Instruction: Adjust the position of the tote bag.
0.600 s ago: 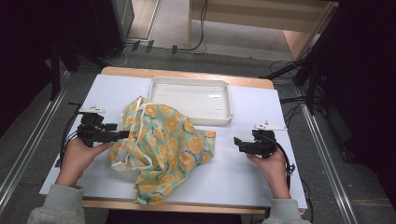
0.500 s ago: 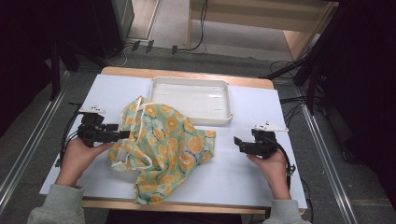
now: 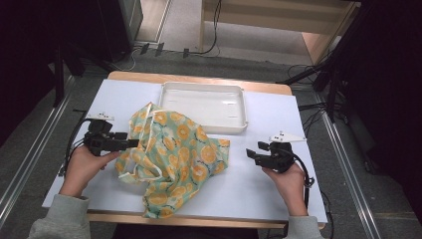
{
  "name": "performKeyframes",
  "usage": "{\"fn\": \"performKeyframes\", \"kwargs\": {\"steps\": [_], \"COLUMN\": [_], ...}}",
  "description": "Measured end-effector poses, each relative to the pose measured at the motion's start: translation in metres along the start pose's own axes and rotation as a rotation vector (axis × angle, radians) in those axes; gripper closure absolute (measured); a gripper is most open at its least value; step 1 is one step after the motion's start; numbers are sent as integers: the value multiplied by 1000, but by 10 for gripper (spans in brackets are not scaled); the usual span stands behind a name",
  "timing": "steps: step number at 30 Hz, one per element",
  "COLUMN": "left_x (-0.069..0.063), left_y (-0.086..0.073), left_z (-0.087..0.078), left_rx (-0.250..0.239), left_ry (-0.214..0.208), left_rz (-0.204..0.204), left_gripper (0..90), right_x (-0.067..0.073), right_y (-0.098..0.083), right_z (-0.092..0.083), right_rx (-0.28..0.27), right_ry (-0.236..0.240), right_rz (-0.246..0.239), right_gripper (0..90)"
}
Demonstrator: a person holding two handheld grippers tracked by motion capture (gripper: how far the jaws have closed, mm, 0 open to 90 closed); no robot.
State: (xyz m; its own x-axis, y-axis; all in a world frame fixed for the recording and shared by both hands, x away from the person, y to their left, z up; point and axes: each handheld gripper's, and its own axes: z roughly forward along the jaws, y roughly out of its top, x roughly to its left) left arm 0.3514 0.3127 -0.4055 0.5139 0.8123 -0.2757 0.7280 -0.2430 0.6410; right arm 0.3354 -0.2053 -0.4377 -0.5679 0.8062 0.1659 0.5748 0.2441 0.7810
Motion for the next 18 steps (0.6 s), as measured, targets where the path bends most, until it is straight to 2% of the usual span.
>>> {"fn": "performKeyframes", "kwargs": {"steps": [9,14,18], "left_x": [3,3,3], "left_y": [1,1,1], "left_z": [0,0,0], "left_rx": [-5,-6,-8], "left_ry": [-5,-5,-3], "left_rz": [20,18,16], "left_gripper": [322,314,310], "right_x": [7,11,12], "right_y": [-1,-1,0], "right_z": [1,3,5], "right_rx": [31,38,35], "right_ry": [15,10,17], "right_rz": [-21,-37,-29], "right_gripper": [416,406,389]}}
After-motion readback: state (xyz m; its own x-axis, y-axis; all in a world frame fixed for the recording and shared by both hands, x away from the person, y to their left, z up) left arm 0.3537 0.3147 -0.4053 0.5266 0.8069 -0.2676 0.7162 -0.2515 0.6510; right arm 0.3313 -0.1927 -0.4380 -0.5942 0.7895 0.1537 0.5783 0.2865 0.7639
